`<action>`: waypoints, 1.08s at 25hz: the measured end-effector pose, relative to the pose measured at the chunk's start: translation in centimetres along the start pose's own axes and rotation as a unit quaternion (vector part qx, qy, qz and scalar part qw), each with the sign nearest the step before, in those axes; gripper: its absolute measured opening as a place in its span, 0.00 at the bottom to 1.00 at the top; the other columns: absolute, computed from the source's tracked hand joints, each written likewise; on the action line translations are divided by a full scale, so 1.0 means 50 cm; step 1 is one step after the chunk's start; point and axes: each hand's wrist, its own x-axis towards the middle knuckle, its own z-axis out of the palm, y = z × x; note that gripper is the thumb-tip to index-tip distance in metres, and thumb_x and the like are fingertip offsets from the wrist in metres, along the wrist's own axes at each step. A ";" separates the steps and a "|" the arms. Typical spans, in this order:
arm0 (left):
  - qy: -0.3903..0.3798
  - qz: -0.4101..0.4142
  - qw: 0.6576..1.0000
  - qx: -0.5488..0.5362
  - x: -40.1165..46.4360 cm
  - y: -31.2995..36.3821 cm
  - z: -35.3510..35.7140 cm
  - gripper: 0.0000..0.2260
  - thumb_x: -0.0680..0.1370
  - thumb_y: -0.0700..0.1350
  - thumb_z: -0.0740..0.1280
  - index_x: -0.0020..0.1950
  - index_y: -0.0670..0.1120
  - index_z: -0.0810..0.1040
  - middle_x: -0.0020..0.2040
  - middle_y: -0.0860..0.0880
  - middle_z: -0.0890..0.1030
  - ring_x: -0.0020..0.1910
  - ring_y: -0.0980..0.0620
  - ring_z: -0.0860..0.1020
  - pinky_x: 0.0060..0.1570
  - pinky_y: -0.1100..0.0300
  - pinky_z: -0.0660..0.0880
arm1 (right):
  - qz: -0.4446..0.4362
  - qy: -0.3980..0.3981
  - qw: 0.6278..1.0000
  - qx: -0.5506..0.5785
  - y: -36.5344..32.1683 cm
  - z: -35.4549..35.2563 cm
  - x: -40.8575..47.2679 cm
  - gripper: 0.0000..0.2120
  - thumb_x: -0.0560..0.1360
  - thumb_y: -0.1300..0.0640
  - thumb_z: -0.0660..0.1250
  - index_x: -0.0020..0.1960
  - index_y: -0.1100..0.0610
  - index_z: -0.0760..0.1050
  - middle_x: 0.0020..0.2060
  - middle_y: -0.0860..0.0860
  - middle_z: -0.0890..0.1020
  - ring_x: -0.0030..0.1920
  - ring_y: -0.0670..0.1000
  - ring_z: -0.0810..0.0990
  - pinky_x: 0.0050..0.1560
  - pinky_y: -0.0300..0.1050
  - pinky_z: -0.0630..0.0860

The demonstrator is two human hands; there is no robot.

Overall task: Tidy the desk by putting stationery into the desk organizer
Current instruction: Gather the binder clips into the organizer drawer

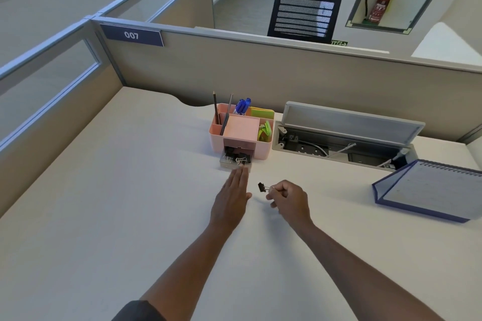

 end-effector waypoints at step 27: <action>-0.112 -0.058 0.989 0.080 0.073 -0.086 0.003 0.49 0.73 0.58 0.71 0.79 0.47 0.41 0.79 0.46 0.39 0.77 0.43 0.38 0.75 0.45 0.44 | -0.258 -0.016 0.845 -0.468 -0.097 0.127 0.191 0.06 0.76 0.57 0.71 0.52 0.52 0.79 0.50 0.47 0.84 0.50 0.51 0.81 0.50 0.47 0.81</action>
